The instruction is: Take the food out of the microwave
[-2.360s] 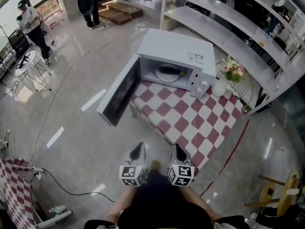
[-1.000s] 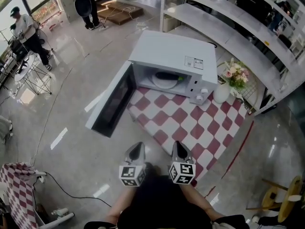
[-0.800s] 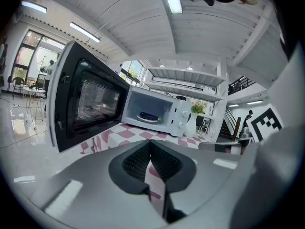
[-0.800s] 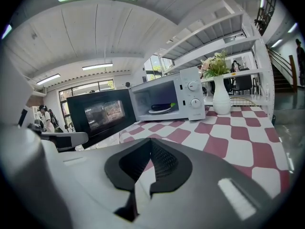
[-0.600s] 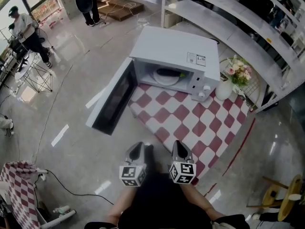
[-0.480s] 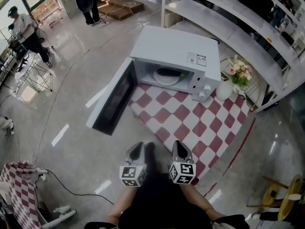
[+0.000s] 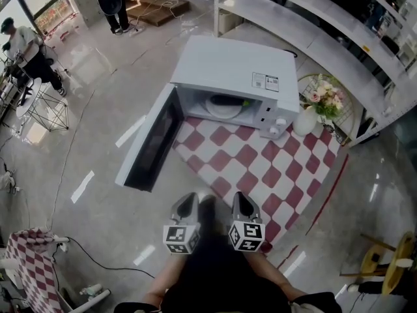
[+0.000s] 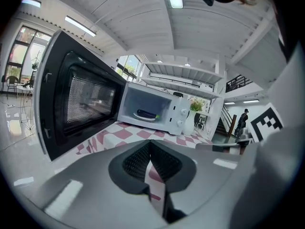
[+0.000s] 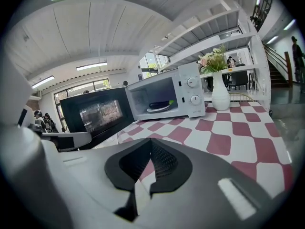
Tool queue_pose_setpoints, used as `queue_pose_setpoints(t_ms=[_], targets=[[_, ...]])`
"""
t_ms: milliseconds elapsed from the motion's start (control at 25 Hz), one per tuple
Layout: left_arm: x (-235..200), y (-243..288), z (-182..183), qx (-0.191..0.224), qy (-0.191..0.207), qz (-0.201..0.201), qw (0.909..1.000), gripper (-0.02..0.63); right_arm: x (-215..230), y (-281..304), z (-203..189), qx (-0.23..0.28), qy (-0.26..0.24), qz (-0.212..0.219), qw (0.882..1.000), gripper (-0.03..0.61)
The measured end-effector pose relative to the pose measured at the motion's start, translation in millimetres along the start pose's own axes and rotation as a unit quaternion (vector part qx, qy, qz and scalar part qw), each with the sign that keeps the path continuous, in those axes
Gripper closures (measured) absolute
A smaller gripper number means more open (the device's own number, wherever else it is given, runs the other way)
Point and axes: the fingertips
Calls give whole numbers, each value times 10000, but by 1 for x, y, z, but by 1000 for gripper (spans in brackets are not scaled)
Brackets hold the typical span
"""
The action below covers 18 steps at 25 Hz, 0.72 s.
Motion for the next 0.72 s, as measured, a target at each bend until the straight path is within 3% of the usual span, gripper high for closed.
queue_pose_setpoints(t_ms=[720], targets=[[7,63,34,-26,20,-440,9990,604,20,38,35,36,21,-306,9995,577]])
Point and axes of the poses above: the fingertips, and each gripper's own axes: y forward along the fingers, x to its right, z out of its top, and after that the axes turned 9 degrees about z, right-handed
